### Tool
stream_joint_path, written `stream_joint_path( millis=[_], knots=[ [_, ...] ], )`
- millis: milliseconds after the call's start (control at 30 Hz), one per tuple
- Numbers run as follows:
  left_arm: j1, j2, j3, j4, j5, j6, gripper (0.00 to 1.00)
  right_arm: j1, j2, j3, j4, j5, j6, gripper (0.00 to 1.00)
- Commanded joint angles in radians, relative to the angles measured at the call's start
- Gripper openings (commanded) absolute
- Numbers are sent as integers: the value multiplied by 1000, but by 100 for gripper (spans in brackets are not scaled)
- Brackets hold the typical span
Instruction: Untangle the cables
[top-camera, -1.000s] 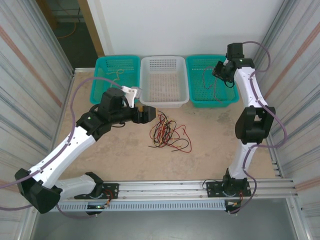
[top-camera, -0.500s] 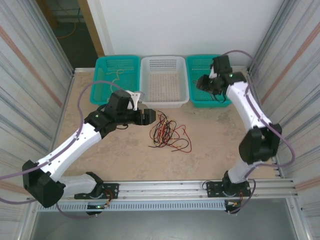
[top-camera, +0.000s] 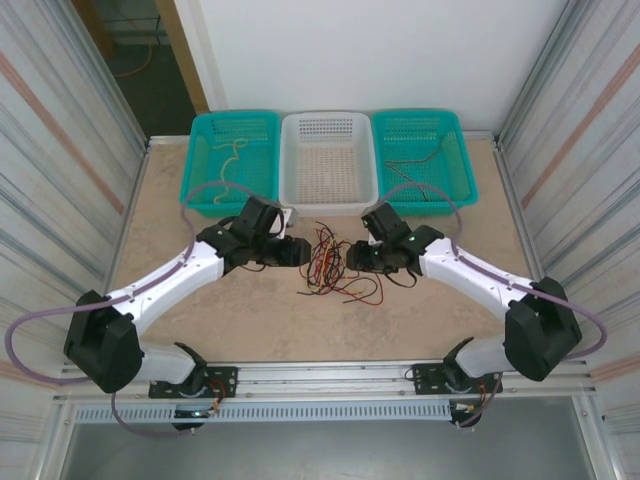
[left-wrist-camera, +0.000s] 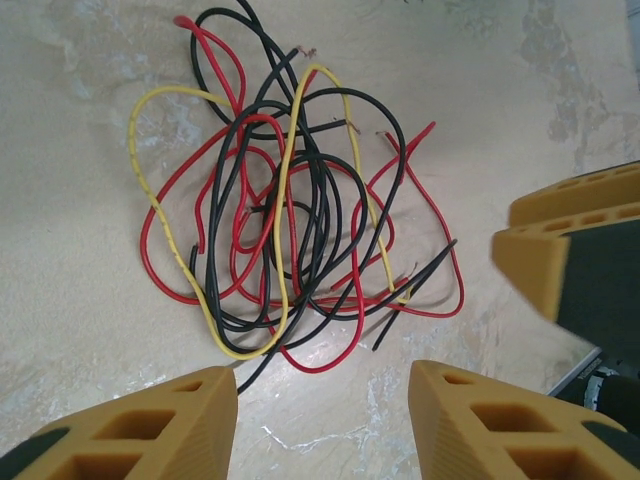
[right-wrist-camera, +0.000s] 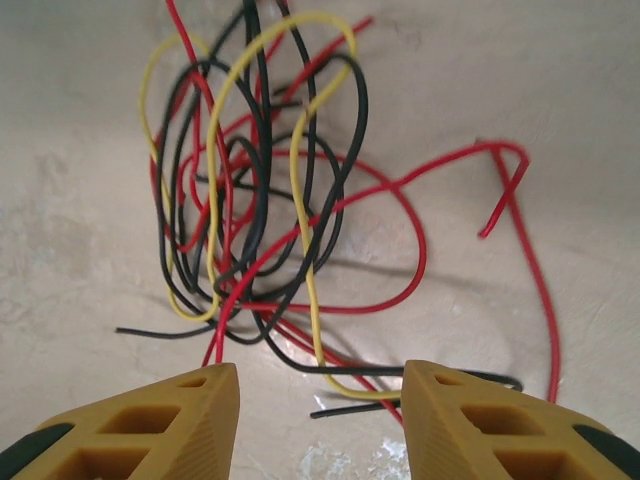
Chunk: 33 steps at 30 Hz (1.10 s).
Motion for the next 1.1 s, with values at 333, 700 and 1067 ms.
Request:
stream_joint_path(
  millis=[333,700,1067],
  knots=[
    [-22,-4,-28,61,22,-13,47,54,-22,-94,-17,102,286,41],
    [-23,3,-6,57,26,1,46,66,24,9,9,158,248,37],
    [-23,-31,-7,48,20,0,43,-26,224,133,64,76,128,29]
  ],
)
